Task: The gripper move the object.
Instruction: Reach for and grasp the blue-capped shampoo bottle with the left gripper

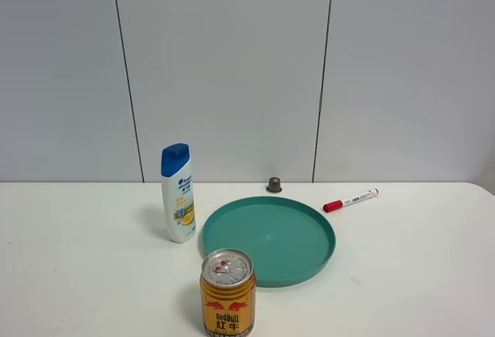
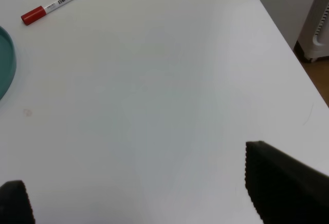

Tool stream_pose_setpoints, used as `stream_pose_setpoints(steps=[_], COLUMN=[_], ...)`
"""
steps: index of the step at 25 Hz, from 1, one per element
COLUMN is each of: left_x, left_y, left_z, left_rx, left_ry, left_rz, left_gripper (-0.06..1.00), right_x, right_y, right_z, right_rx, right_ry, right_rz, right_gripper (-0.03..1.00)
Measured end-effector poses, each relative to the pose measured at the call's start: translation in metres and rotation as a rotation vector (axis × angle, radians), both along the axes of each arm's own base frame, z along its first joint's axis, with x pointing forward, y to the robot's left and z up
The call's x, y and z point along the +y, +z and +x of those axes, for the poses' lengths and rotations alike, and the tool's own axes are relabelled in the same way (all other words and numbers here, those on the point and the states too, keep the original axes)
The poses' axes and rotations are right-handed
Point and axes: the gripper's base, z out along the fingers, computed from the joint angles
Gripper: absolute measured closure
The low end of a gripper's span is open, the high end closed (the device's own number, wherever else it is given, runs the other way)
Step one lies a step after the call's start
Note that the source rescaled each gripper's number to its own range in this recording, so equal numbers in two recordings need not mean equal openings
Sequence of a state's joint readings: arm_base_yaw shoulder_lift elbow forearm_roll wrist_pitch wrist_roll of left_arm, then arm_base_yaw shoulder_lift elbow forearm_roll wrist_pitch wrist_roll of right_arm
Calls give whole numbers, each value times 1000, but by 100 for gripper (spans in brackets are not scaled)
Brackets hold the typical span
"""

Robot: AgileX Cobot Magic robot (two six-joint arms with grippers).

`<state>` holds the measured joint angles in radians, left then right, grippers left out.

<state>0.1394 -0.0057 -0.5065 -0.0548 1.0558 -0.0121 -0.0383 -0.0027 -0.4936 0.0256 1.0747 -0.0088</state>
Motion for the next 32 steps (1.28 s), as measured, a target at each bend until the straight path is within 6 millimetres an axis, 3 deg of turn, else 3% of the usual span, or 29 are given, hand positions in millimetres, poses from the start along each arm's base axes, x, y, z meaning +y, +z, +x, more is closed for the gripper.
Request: stream_pose_setpoints(steps=[1, 32], left_x=[0, 0], left_y=[0, 0], left_z=[0, 0], left_rx=[0, 0], left_ry=[0, -1], left_rz=[0, -1], left_gripper=[27, 27], right_x=[0, 0], right_y=[0, 0], right_z=[0, 0], right_rx=[0, 0], right_ry=[0, 0], right_rz=[0, 0], right_gripper=[-3, -3])
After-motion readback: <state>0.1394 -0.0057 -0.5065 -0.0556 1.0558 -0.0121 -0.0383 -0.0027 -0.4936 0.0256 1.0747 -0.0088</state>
